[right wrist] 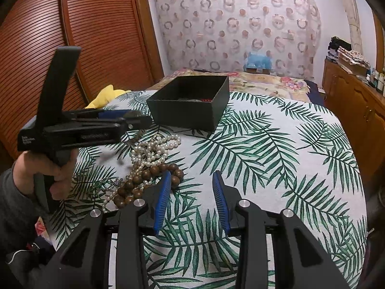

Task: Organize jewelry
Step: 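Grasp the silver bangle from the pile with the left tool, then grasp the brown wooden bead bracelet with the right tool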

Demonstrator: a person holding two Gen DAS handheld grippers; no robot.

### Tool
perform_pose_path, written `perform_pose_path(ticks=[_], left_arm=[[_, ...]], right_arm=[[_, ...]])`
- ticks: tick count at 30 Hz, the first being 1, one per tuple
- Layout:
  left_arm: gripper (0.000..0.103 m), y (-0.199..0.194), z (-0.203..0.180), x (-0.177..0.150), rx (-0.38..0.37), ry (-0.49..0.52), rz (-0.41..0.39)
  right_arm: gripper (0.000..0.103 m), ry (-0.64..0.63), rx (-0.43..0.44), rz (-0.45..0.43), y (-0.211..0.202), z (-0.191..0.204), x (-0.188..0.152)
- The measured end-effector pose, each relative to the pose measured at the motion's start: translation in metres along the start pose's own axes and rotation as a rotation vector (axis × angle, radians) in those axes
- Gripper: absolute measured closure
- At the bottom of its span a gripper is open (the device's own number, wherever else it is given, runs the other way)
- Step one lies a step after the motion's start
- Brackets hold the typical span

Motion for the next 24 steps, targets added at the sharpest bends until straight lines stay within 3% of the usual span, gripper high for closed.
perform_pose_path(ticks=[15, 24], left_arm=[[0.047, -0.033, 0.012, -0.039, -0.019, -0.039, -0.009], [0.047, -0.043, 0.013, -0.046, -0.019, -0.052, -0.022]], right_arm=[[0.065, -0.013, 0.055, 0.119, 0.045, 0.008, 0.007], [0.065, -0.075, -0.011, 0.198, 0.072, 0.022, 0.009]])
Point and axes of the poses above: each gripper's, at about its wrist camera, not at the fingertips, and y roughly the way its jaws point, z to its left, x to its top, the point moved 3 cm from there along y, roughly the way its jaws point, and after that the axes turned 5 degrees about y, right-handed, at the moved point
